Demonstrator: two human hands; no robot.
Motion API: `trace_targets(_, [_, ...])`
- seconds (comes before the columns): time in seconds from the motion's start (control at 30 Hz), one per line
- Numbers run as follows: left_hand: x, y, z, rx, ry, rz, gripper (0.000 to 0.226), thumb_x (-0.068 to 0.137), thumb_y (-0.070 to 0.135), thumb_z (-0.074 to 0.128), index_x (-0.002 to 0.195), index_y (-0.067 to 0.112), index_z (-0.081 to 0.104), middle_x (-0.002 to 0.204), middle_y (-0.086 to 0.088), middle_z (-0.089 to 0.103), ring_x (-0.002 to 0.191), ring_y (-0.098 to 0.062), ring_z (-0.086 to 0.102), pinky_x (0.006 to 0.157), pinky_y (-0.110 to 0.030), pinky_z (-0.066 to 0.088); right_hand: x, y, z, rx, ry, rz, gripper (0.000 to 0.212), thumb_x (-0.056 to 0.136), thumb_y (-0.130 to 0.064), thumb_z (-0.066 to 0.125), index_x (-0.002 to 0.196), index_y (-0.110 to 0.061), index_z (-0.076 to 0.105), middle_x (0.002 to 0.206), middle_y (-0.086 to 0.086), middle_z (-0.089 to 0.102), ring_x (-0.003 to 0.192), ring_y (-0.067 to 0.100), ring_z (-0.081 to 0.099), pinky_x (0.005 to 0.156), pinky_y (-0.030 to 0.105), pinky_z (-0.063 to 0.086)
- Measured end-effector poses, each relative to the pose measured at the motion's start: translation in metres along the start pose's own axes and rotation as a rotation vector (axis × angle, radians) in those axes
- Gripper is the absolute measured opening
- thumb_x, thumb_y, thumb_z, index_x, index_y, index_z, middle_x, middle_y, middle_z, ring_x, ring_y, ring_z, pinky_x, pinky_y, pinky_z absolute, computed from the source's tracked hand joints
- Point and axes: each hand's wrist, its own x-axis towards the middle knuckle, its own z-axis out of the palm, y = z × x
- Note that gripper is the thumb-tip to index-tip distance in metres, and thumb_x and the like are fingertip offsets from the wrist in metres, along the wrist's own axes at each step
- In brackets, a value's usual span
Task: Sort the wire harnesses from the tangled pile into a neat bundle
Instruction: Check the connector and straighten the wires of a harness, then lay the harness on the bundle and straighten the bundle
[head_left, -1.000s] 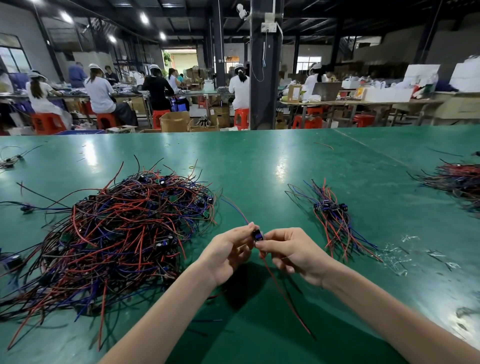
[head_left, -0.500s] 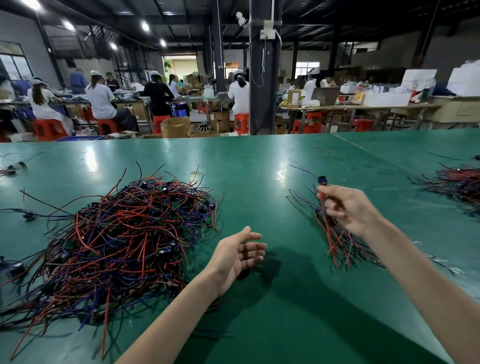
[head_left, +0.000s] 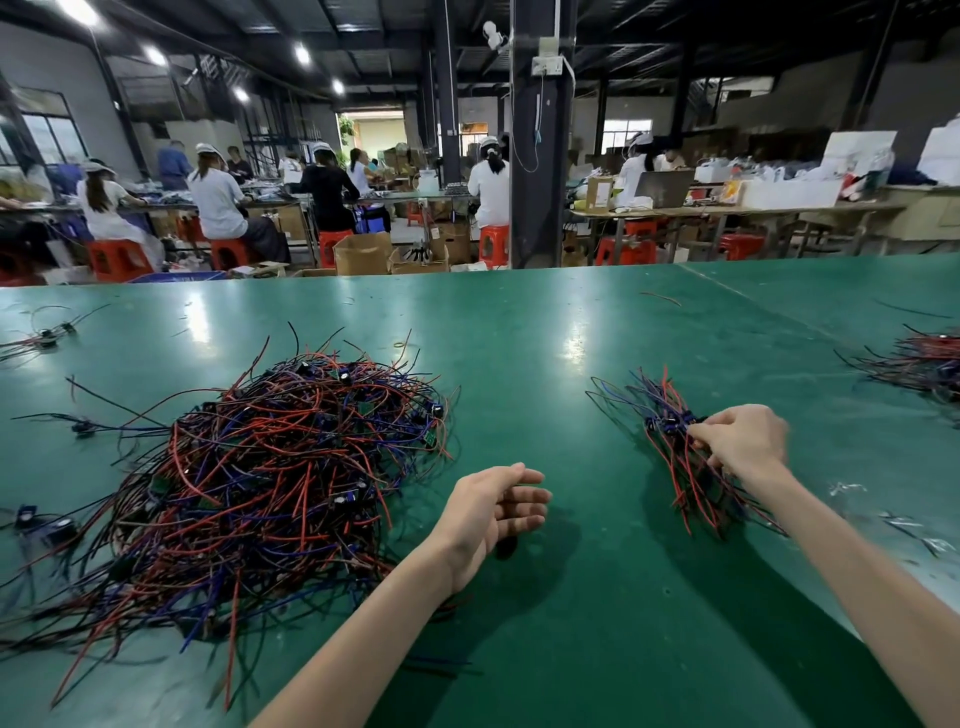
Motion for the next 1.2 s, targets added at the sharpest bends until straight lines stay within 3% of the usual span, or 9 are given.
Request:
trace_targets(0.17, [-0.002,0.0,0.001,0.014,0.0,0.019,0.023,0.097,0.013,0.047,0.092,-0.001,0.064,0.074,-0.01,0.069,0.061,-0.015,0.063,0.059,-0.022,0.054,-0.005,0.004,0.003,-0.162,0.162,-0.25,0.026,0.086,-0.019,0.066,0.109,-0.007,0.064,0.107,0.015,0.066,0.099,0.032,0.06,0.084,0.038,0.049])
trace_targets(0.33, [-0.005,0.006,0.003,0.104,-0.019,0.042,0.017,0.096,0.008,0.049,0.093,-0.002,0.063,0.077,-0.012,0.066,0.061,-0.017,0.062,0.061,-0.025,0.056,-0.007,0.013,0.017,-0.442,-0.196,-0.403,0.06,0.099,-0.037,0.039,0.151,-0.015,0.019,0.158,0.005,0.018,0.145,0.021,0.016,0.116,0.038,0.018])
trace_targets(0.47, [-0.003,0.039,-0.003,0.404,-0.027,0.215,0.014,0.094,-0.001,0.051,0.1,-0.007,0.062,0.079,-0.011,0.065,0.063,-0.012,0.061,0.062,-0.022,0.057,-0.009,0.022,0.027,-0.52,-0.304,-0.368,0.063,0.1,-0.045,0.026,0.152,-0.022,-0.001,0.16,-0.003,-0.001,0.147,0.014,-0.003,0.118,0.038,0.003])
trace_targets(0.6, [0.014,0.097,-0.039,0.912,0.324,0.518,0.018,0.093,0.005,0.054,0.106,0.003,0.066,0.092,-0.007,0.07,0.062,-0.009,0.055,0.057,-0.017,0.05,-0.009,0.021,0.025,-0.522,-0.3,-0.365,0.062,0.101,-0.045,0.025,0.152,-0.023,-0.002,0.16,-0.005,-0.001,0.147,0.014,-0.005,0.118,0.038,0.003])
trace_targets(0.67, [0.025,0.121,-0.066,1.21,0.534,0.612,0.024,0.093,0.004,0.05,0.11,0.005,0.066,0.105,-0.01,0.069,0.079,-0.016,0.06,0.076,-0.028,0.053,-0.01,0.021,0.026,-0.518,-0.303,-0.367,0.062,0.101,-0.045,0.024,0.152,-0.023,-0.002,0.16,-0.005,-0.001,0.147,0.014,-0.006,0.118,0.039,0.003])
trace_targets(0.73, [0.037,0.139,-0.095,1.525,0.69,0.548,0.027,0.092,0.006,0.046,0.112,0.006,0.065,0.112,-0.012,0.066,0.102,-0.027,0.057,0.096,-0.04,0.045,-0.01,0.021,0.026,-0.512,-0.301,-0.369,0.062,0.101,-0.045,0.025,0.153,-0.023,-0.001,0.16,-0.004,0.0,0.147,0.014,-0.005,0.118,0.039,0.004])
trace_targets(0.83, [0.047,0.147,-0.124,1.899,0.715,0.187,0.025,0.092,0.021,0.049,0.108,0.01,0.062,0.11,-0.012,0.063,0.107,-0.031,0.051,0.097,-0.042,0.035,-0.01,0.02,0.027,-0.518,-0.291,-0.366,0.062,0.101,-0.045,0.025,0.153,-0.023,0.0,0.16,-0.004,0.002,0.147,0.015,-0.005,0.118,0.039,0.005])
trace_targets(1.03, [0.054,0.139,-0.139,1.898,0.745,0.209,0.021,0.09,0.029,0.057,0.103,0.014,0.061,0.093,-0.01,0.064,0.102,-0.03,0.052,0.1,-0.044,0.029,-0.012,0.019,0.027,-0.507,-0.282,-0.373,0.063,0.101,-0.045,0.027,0.153,-0.021,0.0,0.16,-0.003,0.004,0.147,0.015,-0.003,0.118,0.041,0.008])
trace_targets(1.2, [0.051,0.162,-0.132,1.477,0.781,0.403,0.027,0.088,0.022,0.062,0.11,0.007,0.058,0.101,-0.013,0.066,0.098,-0.033,0.058,0.094,-0.042,0.041,-0.012,0.019,0.028,-0.525,-0.274,-0.368,0.063,0.1,-0.044,0.029,0.153,-0.02,0.002,0.16,-0.002,0.006,0.147,0.016,-0.001,0.118,0.041,0.01])
